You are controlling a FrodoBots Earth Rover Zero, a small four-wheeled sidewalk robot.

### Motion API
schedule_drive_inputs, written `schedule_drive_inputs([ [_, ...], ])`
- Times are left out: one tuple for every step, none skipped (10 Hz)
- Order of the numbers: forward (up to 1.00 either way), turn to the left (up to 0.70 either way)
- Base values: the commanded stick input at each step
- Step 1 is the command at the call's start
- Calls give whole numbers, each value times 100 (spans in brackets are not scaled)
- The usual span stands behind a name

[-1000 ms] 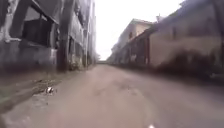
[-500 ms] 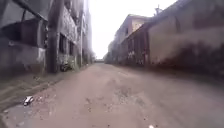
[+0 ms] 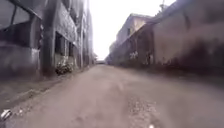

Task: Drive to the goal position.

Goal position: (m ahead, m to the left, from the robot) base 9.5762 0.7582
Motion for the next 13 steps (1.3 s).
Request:
schedule_drive_inputs([
  [100, 0],
  [100, 0],
  [100, 0],
  [100, 0],
  [100, 27],
  [100, 10],
  [100, 0],
  [100, 0],
  [100, 0],
  [100, 0],
  [100, 0],
  [100, 0],
  [100, 0],
])
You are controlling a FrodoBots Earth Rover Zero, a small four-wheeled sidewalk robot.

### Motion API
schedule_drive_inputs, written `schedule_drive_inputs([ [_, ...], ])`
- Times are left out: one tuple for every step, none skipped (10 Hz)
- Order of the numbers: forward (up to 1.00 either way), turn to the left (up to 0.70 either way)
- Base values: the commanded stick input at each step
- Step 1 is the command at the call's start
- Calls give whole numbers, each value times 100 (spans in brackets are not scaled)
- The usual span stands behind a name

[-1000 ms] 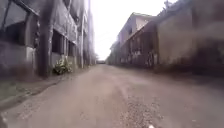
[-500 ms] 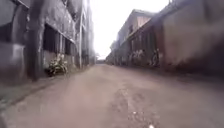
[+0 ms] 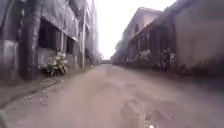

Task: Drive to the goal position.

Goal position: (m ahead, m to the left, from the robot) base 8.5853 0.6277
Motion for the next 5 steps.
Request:
schedule_drive_inputs([
  [100, 0],
  [100, 0],
  [100, 0],
  [100, 0],
  [100, 0],
])
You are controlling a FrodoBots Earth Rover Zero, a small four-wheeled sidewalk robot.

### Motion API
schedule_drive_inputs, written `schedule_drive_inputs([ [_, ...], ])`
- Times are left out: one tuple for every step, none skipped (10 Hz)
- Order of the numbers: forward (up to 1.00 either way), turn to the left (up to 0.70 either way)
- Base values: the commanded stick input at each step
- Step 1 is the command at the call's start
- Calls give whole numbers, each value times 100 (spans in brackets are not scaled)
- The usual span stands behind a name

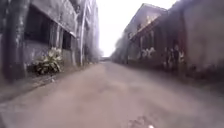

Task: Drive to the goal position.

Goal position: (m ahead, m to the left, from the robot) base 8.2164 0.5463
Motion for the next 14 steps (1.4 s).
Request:
schedule_drive_inputs([
  [100, 0],
  [100, 0],
  [100, 0],
  [100, 0],
  [100, 0],
  [100, 0],
  [100, 3],
  [100, 19],
  [100, 0],
  [100, 0],
  [100, 0],
  [100, 0],
  [100, 0],
  [100, 13],
])
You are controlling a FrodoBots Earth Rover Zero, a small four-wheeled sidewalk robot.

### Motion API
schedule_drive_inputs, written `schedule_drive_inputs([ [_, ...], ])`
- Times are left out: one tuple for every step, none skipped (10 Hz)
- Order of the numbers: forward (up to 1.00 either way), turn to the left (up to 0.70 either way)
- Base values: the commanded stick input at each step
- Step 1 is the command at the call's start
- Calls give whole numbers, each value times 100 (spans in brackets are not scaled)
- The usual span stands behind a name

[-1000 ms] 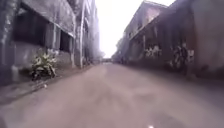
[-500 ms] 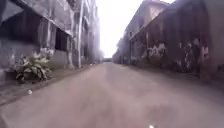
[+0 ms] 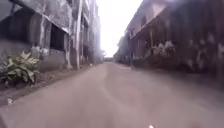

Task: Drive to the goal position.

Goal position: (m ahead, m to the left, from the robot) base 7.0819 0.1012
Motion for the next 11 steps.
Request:
schedule_drive_inputs([
  [100, 23],
  [100, 7],
  [100, 0],
  [100, 0],
  [100, 0],
  [100, 4],
  [100, 20],
  [100, 27],
  [100, 27],
  [100, 12],
  [100, 0],
])
